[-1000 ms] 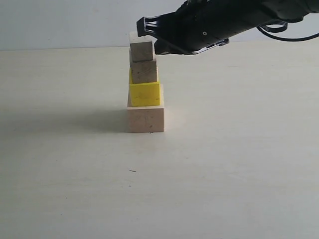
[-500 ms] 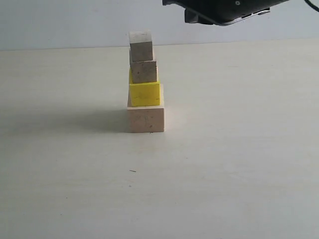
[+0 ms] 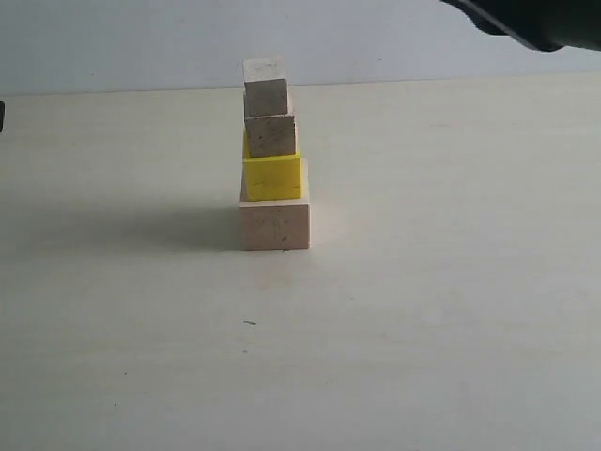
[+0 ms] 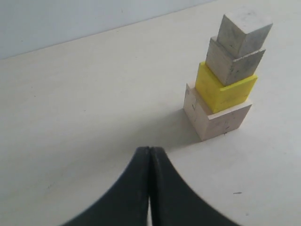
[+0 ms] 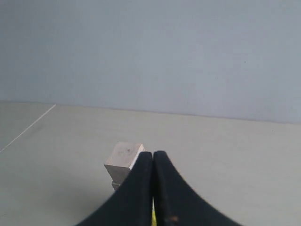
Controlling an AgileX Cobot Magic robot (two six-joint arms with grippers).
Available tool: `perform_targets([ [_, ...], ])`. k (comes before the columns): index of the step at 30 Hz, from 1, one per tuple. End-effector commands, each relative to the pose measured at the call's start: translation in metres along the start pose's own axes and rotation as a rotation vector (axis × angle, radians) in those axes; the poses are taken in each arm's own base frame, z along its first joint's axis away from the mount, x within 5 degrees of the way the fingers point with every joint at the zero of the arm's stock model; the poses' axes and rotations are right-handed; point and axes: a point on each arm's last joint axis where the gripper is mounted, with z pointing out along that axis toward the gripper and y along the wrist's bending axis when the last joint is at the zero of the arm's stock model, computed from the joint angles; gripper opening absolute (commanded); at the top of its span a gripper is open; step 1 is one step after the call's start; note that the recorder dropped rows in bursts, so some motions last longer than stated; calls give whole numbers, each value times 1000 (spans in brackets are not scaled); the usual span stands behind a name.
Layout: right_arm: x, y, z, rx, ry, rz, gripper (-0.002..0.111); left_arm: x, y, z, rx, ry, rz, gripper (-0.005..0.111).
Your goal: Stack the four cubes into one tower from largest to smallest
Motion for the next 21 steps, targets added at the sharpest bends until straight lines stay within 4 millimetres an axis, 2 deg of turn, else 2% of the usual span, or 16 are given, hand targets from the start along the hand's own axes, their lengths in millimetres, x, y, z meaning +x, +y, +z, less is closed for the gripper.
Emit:
perform_targets([
  [1,-8,2,-15,-16,-72,-72,0,-2,0,-1,11,-41,2,0],
  [4,-8,2,-17,-11,-73,-120,0,-4,-1,-1,21,-62,0,0],
  [21,-5,0,-17,4,-32,-113,0,-3,-1,-1,15,-53,8,0],
])
